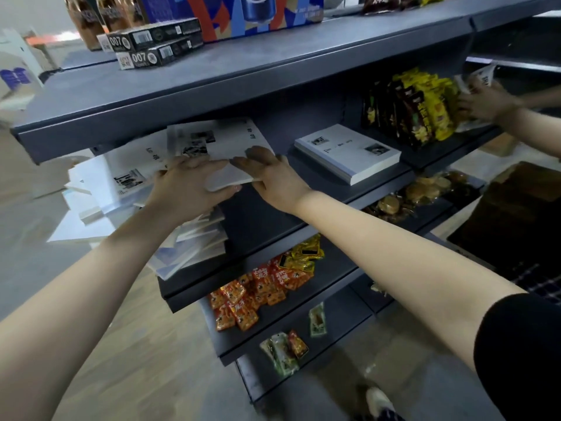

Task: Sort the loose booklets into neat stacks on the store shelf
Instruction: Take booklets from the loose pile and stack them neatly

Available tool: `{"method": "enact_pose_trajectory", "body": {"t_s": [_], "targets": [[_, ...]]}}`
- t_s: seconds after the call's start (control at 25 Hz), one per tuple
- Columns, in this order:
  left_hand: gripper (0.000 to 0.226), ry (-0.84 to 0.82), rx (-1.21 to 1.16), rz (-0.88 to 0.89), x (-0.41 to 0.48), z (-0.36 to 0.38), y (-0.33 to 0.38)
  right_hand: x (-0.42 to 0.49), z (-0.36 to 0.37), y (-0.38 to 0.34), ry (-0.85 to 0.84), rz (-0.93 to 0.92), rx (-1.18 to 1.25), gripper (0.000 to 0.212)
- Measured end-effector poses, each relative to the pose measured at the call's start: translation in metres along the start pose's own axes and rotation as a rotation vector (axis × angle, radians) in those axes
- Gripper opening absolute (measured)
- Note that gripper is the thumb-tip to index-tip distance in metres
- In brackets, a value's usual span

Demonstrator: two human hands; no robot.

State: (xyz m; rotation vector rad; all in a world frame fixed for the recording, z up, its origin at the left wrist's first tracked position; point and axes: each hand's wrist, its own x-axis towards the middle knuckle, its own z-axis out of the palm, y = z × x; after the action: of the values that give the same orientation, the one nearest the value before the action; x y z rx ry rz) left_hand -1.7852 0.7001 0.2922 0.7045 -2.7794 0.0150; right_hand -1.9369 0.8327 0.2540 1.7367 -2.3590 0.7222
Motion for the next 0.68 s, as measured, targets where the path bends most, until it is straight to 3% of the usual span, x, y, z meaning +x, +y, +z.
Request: {"method": "enact_pose_trajectory", "body": {"t_s": [0.16, 0.28, 0.4, 0.68], "targets": [[0.081, 0.047, -0.17, 0.026, 0.019, 0.007, 0.025, -0.002, -0.014, 0.03, 0.053, -0.048, 0.076, 0.05], [0.059, 0.138, -0.37, -0.011, 0.033, 0.011, 0.044, -0.004, -0.031, 0.052, 0.1, -0.082, 0.242, 0.049], [0.045, 0.178, -0.402, -0.039, 0.049, 0.016, 0.066, -0.001, -0.041, 0.082, 0.095, -0.087, 0.375, 0.044], [0.042, 0.156, -0.487, -0.036, 0.104, 0.033, 0.139, -0.001, -0.066, 0.172, 0.182, -0.173, 0.334, 0.041]]}}
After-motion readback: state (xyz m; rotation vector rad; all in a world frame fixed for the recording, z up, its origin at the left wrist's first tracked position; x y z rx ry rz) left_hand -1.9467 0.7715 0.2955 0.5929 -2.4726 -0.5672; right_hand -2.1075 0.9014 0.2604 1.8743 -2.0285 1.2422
